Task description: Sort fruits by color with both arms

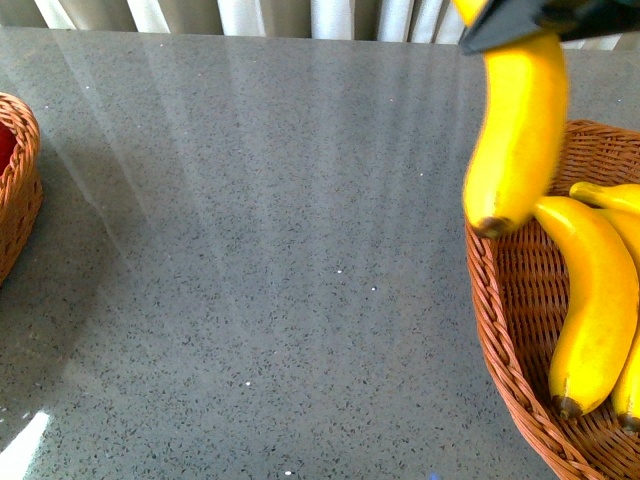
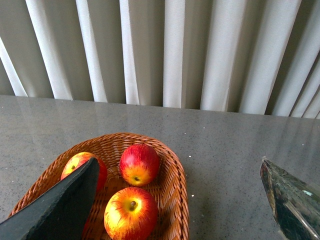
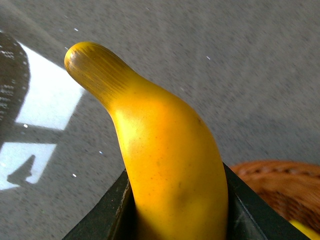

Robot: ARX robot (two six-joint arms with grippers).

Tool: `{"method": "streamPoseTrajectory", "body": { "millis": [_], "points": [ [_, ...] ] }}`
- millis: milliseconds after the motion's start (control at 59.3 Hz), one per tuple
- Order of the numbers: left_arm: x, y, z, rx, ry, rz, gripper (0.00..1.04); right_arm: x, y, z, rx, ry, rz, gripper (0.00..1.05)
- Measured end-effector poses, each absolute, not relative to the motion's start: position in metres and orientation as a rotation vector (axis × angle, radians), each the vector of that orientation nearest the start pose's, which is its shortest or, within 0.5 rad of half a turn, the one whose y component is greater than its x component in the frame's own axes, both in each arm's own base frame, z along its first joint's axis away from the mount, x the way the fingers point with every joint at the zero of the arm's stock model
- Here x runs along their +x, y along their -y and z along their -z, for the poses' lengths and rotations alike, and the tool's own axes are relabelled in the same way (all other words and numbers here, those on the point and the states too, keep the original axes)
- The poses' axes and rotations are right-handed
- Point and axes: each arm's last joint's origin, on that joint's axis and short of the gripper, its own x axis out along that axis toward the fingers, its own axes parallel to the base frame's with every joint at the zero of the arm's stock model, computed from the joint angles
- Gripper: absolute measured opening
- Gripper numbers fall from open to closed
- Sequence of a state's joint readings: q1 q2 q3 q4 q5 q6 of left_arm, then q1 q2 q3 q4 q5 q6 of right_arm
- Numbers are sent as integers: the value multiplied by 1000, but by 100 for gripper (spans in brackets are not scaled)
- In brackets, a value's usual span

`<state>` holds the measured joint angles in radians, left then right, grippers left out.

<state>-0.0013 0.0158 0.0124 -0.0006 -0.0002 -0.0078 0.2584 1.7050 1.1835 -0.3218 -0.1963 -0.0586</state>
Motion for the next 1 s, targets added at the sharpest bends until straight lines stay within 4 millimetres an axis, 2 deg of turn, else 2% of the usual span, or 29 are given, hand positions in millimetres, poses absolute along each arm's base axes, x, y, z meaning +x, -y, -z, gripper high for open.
{"method": "streamPoseTrajectory", "body": {
  "millis": [135, 304, 472, 827, 995],
  "points": [
    [98, 0, -166, -8, -4, 1, 96, 322, -41, -198, -83, -913, -363, 36],
    [98, 0, -166, -8, -4, 1, 96, 295, -6, -174, -87, -993, -326, 36],
    [98, 0, -166, -8, -4, 2, 96, 288, 0, -164, -107, -1018, -315, 36],
    [98, 0, -166, -8, -4, 1, 96, 297, -4, -151, -122, -1015, -281, 36],
    [98, 0, -166, -8, -4, 1, 96, 297, -5, -151, -118, -1015, -279, 61]
  ]
}}
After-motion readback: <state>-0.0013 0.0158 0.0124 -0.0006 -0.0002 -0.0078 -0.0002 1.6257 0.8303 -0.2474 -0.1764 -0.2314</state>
